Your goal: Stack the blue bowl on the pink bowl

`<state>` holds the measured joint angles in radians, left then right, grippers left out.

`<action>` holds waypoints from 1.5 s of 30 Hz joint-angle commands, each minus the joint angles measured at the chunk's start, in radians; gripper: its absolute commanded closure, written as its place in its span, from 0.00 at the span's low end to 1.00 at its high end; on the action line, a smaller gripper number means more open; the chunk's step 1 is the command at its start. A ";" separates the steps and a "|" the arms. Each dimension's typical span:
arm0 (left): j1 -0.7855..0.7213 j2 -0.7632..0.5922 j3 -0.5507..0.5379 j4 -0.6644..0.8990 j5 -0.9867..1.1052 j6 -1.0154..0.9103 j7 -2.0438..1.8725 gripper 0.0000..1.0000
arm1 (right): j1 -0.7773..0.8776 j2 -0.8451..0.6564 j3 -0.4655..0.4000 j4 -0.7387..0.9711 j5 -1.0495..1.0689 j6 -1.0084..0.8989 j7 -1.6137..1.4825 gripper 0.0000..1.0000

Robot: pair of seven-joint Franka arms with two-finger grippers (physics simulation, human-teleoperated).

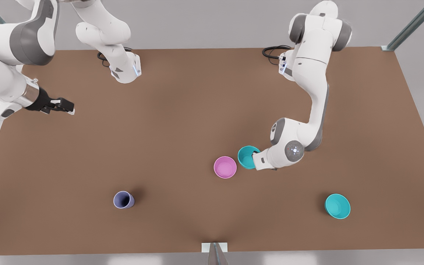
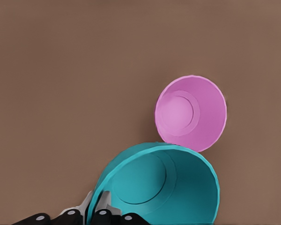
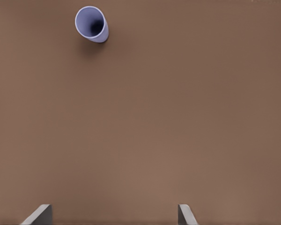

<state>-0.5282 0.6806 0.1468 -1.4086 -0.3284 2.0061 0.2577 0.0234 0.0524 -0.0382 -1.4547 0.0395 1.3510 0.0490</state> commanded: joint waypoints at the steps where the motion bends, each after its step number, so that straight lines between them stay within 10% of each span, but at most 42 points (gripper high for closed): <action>1: -0.019 0.060 -0.003 0.123 -0.003 -0.164 -0.784 0.79 | -0.040 0.014 -0.002 0.005 0.000 -0.007 -0.089 0.00; 37: -0.041 0.235 -0.039 0.273 -0.066 -0.109 -0.917 0.79 | -0.042 0.147 0.001 0.123 -0.006 -0.013 -0.086 0.00; 38: -0.039 0.235 -0.039 0.273 -0.066 -0.107 -0.916 0.24 | -0.040 0.147 0.001 0.123 -0.006 -0.013 -0.086 0.00; 39: -0.038 0.235 -0.039 0.273 -0.063 -0.109 -0.907 0.00 | -0.040 0.147 0.001 0.123 -0.006 -0.013 -0.086 0.00; 45: 0.191 -0.194 -0.033 0.275 0.423 -0.744 -0.476 0.00 | -0.040 0.152 0.003 0.123 -0.007 -0.013 -0.086 0.00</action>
<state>-0.3536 0.5442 0.1151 -1.1363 -0.1287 1.6128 -0.4953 -0.0169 0.2041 -0.0353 -1.3319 0.0320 1.3381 -0.0300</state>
